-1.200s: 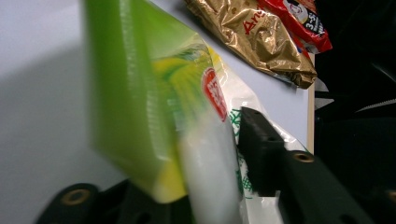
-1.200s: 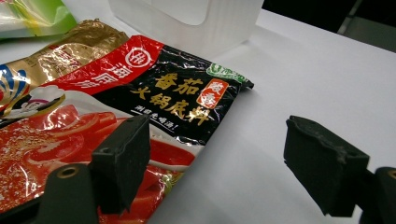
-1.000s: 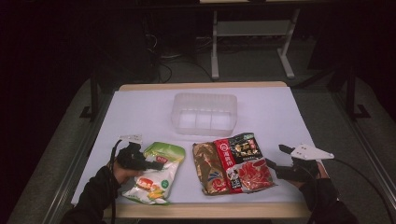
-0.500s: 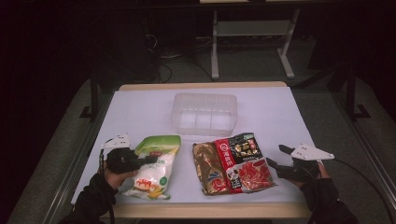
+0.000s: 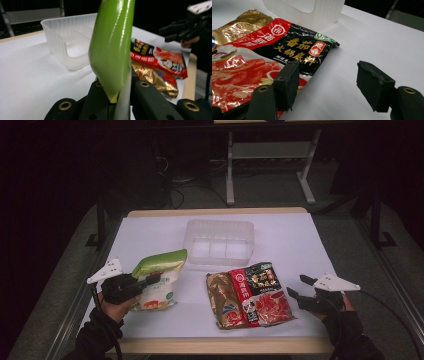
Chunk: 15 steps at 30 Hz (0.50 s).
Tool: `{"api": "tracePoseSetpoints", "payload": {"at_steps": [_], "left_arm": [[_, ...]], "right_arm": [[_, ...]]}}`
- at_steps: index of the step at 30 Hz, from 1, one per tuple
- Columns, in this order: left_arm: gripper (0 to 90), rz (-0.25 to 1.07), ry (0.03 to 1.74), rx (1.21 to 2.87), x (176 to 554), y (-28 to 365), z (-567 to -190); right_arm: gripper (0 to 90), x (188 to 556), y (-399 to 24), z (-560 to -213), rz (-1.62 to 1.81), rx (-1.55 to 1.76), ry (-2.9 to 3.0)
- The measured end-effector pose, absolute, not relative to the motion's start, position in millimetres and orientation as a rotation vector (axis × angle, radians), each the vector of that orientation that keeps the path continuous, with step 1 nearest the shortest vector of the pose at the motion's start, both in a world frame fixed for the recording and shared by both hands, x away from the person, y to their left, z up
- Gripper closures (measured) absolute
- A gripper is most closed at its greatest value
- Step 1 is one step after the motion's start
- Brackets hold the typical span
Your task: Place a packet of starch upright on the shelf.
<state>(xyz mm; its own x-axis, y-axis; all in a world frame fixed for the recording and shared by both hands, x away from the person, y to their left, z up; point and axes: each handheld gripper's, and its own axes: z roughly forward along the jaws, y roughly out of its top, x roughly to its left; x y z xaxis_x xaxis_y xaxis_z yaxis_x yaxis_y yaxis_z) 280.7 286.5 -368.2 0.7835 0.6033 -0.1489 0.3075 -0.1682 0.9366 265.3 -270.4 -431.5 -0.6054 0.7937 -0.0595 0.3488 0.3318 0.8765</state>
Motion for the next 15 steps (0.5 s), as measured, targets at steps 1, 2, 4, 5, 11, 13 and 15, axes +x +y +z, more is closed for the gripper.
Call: {"api": "tracePoseSetpoints", "payload": {"at_steps": [1, 2, 4, 5, 11, 13, 15], "left_arm": [[85.6, 0.320, 0.715, 1.762, 280, 287, -367], [85.5, 0.306, 0.707, 1.758, 281, 286, -365], [85.6, 0.342, 0.713, 1.741, 281, 284, -362], [85.5, 0.338, 0.708, 1.742, 282, 283, -360], [85.6, 0.384, 0.726, 1.699, 288, 279, -354], [85.6, 0.389, 0.724, 1.686, 291, 278, -352], [85.6, 0.393, 0.726, 1.677, 293, 276, -350]], "right_arm": [[34.2, 265, -271, -432, 1.216, 1.007, 2.113], [34.2, 265, -271, -432, 1.214, 1.012, 2.111], [34.5, 266, -272, -432, 1.217, 1.015, 2.106], [34.7, 266, -273, -432, 1.219, 1.015, 2.104], [35.2, 265, -274, -431, 1.227, 1.013, 2.089], [35.2, 265, -274, -431, 1.228, 1.013, 2.089], [35.2, 265, -273, -431, 1.226, 1.016, 2.088]]}}
